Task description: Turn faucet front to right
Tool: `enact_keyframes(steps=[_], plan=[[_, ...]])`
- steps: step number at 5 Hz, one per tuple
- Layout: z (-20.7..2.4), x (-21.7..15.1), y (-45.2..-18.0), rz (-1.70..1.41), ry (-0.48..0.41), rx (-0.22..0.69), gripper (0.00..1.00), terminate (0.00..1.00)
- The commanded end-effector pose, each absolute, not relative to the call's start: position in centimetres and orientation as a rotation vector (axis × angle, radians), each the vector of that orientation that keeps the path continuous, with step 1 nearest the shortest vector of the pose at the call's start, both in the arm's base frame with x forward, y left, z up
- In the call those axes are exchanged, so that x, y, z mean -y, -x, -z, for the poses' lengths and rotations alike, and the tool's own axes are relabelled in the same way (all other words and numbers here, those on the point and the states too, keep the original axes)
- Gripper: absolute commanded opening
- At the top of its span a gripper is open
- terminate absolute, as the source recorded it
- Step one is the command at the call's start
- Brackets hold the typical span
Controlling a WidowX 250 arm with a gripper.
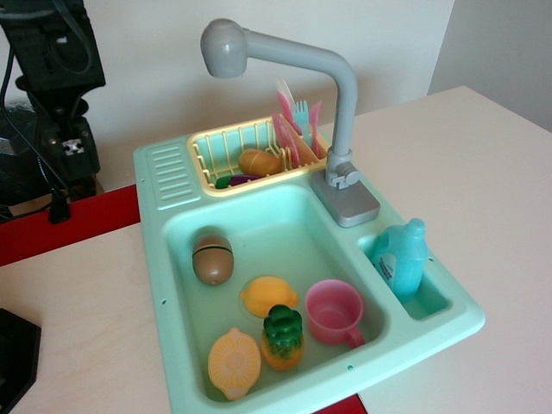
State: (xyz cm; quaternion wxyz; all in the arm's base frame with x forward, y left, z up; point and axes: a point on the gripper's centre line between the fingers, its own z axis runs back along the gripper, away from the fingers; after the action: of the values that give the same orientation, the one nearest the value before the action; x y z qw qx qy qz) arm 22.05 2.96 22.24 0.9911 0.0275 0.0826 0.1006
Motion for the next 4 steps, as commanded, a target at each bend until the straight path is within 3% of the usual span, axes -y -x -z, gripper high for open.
enact_keyframes(steps=[1, 4], plan=[[-22.8, -4.1, -24.3, -0.192, -0.063, -0.131, 1.00, 0.00], [-22.0, -4.9, -29.6, -0.229, -0.062, -0.153, 1.00, 0.00]])
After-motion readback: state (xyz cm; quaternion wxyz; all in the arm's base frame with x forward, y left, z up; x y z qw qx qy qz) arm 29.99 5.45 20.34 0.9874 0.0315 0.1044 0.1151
